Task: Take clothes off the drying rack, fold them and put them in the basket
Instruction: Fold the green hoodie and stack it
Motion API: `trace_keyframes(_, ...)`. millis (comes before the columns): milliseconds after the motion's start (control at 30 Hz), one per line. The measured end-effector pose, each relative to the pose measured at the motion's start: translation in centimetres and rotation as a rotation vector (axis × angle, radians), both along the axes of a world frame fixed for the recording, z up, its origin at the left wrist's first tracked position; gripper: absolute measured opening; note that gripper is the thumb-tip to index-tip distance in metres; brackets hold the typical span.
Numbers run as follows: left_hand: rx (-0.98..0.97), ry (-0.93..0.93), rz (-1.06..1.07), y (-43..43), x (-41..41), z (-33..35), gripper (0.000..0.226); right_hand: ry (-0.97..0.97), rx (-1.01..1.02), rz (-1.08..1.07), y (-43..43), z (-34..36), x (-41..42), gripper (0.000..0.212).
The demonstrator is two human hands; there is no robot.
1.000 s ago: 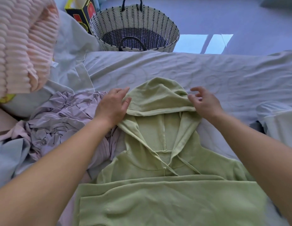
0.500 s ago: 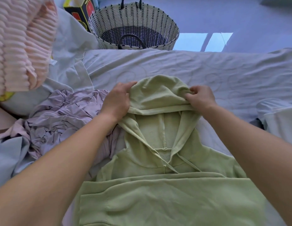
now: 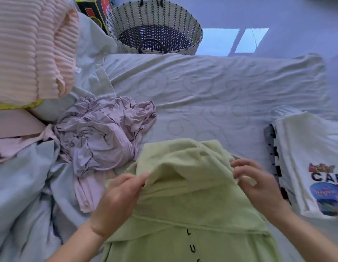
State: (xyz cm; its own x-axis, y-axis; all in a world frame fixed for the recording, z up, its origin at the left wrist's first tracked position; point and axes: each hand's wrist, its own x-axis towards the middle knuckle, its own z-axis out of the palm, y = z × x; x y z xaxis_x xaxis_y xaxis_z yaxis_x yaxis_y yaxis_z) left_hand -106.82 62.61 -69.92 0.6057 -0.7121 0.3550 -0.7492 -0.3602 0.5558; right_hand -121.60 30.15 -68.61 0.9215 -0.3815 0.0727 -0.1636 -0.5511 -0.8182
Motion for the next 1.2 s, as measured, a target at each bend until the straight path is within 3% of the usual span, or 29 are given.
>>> trace_keyframes(100,0.211,-0.046,-0.100,3.4,-3.0,-2.6,0.053,0.147,-0.433,0.263,0.7,-2.7,-4.9,0.021)
trace_keyframes(233,0.351,-0.049,-0.086,3.8,-5.4,-3.0,0.056,0.254,-0.453,0.223,1.6,-3.5,-7.1,0.020)
trace_keyframes(300,0.359,-0.059,-0.070,2.5,-5.7,-2.4,0.069,0.234,-0.459,0.254,2.0,-3.1,-6.8,0.040)
trace_keyframes(367,0.426,-0.081,-0.132,1.3,-5.5,-2.4,0.095,0.246,-0.574,0.424,2.5,-2.9,-6.1,0.068)
trace_keyframes(433,0.553,-0.067,-0.213,0.4,-4.9,-2.9,0.119,0.269,-0.711,0.621,2.8,-3.0,-5.4,0.082)
trace_keyframes(533,0.632,-0.073,-0.254,-1.5,-4.7,-2.8,0.098,0.278,-0.784,0.744,3.7,-3.1,-4.1,0.078)
trace_keyframes(633,0.635,0.052,-0.065,-3.6,-5.3,-2.4,0.074,0.323,-0.707,0.590,4.9,-2.9,-2.9,0.064)
trace_keyframes(700,0.732,0.150,0.061,-4.2,-6.0,-3.1,0.072,0.451,-0.636,0.469,5.2,-3.6,-2.7,0.060)
trace_keyframes(833,0.944,0.101,0.119,-3.2,-7.1,-5.6,0.080,0.631,-0.705,0.456,4.9,-6.2,-3.9,0.074)
trace_keyframes(933,0.908,0.096,0.088,-2.3,-6.7,-5.8,0.091,0.667,-0.662,0.492,4.2,-5.7,-3.7,0.084)
trace_keyframes(1067,0.813,0.044,0.083,1.5,-5.9,-4.7,0.080,0.627,-0.659,0.421,3.0,-4.1,-5.6,0.085)
trace_keyframes(1200,0.686,-0.017,0.039,7.8,-10.0,-3.6,0.078,0.669,-0.653,0.363,3.5,-3.5,-12.6,0.083)
